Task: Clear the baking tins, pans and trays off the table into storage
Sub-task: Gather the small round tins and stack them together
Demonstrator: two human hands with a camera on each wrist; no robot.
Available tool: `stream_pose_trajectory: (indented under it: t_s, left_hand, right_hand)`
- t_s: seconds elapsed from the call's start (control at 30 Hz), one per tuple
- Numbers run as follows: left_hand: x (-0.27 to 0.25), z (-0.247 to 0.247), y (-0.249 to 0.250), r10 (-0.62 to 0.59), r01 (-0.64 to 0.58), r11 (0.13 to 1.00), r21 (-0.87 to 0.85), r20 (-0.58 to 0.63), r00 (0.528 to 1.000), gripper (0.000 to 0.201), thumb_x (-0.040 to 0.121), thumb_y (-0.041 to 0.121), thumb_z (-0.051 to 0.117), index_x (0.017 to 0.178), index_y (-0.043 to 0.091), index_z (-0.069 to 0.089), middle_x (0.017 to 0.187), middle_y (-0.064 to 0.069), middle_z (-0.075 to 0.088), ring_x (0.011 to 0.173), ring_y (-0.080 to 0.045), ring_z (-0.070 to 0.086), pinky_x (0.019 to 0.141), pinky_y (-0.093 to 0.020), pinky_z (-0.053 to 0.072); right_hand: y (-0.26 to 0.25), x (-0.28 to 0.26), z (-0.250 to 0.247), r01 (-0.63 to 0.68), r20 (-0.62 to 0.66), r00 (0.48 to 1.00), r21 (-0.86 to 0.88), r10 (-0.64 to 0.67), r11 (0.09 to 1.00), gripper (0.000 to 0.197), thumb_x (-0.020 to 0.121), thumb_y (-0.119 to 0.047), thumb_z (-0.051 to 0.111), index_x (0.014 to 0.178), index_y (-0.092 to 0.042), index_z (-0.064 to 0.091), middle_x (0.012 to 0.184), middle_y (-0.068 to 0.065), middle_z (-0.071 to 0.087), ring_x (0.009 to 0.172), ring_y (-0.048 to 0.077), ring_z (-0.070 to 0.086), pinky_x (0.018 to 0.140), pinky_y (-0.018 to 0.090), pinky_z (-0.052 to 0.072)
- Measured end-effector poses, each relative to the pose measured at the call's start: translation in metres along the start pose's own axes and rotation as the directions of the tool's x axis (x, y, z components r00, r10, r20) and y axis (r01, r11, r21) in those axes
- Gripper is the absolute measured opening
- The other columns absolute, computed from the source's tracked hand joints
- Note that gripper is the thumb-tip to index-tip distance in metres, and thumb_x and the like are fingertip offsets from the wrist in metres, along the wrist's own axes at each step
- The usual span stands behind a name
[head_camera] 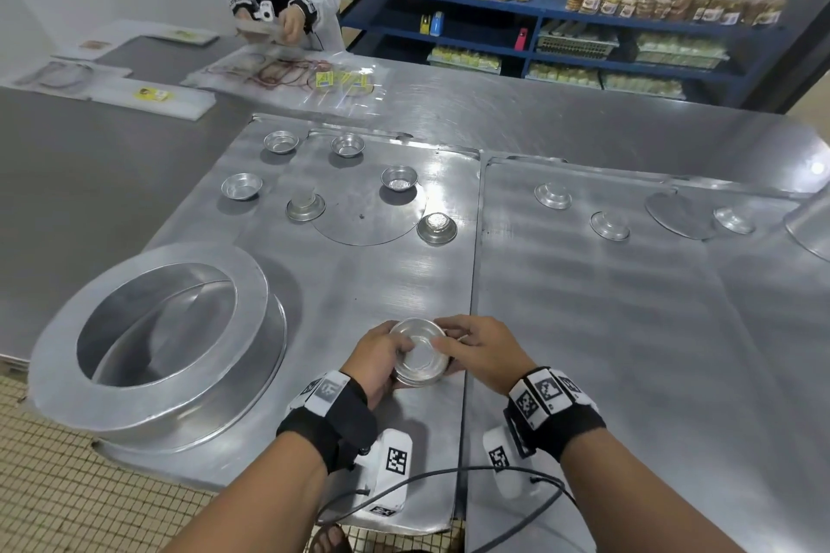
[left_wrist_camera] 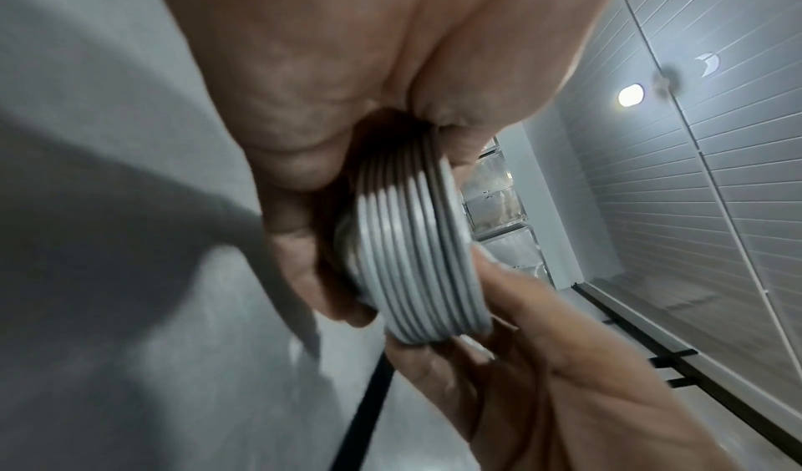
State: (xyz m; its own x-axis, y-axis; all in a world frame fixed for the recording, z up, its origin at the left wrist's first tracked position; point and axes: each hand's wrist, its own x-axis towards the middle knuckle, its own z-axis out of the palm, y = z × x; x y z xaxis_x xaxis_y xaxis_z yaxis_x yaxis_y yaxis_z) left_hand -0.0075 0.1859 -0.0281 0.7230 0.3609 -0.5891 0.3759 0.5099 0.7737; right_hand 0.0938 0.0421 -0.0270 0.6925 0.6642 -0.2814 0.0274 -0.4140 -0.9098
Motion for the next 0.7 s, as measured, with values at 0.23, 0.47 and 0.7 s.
stream_pose_trajectory:
  t_s: [0.23, 0.47, 0.7]
  left_hand:
    - [-0.004, 0.03, 0.008, 0.012, -0.032, 0.966, 0.258, 0.078, 0.997, 0.029, 0.084, -0.011, 0.049, 0.104, 0.001, 0.064, 0.086, -0.016, 0.063, 0.077, -0.027, 0.058, 0.065, -0.029, 0.047]
    - [-0.008, 0.057, 0.012, 0.032, -0.178, 0.808, 0.562, 0.26, 0.965, 0.035, 0.055, 0.005, 0.061, 0.087, 0.008, 0.076, 0.078, -0.02, 0.067, 0.074, -0.026, 0.06, 0.068, -0.039, 0.05]
    - [-0.007, 0.082, 0.0, -0.017, -0.263, 0.602, 0.754, 0.341, 0.94, 0.033, 0.053, 0.008, 0.073, 0.082, 0.022, 0.08, 0.066, 0.002, 0.071, 0.062, -0.017, 0.065, 0.067, -0.04, 0.06]
  right_hand:
    - [-0.003, -0.02, -0.02, -0.074, -0.056, 0.995, 0.042, 0.077, 0.996, 0.015, 0.078, -0.004, 0.075, 0.079, -0.019, 0.074, 0.071, 0.004, 0.071, 0.069, 0.024, 0.074, 0.063, 0.047, 0.062]
    - [0.011, -0.049, -0.05, -0.151, -0.141, 0.978, 0.036, 0.155, 0.988, 0.009, 0.076, 0.002, 0.073, 0.085, 0.001, 0.071, 0.07, 0.009, 0.068, 0.06, 0.021, 0.071, 0.058, 0.042, 0.061]
    - [0.028, -0.078, -0.072, -0.232, -0.179, 0.955, 0.051, 0.238, 0.971, 0.011, 0.075, 0.005, 0.073, 0.08, -0.004, 0.07, 0.068, 0.009, 0.068, 0.055, 0.019, 0.069, 0.055, 0.037, 0.06]
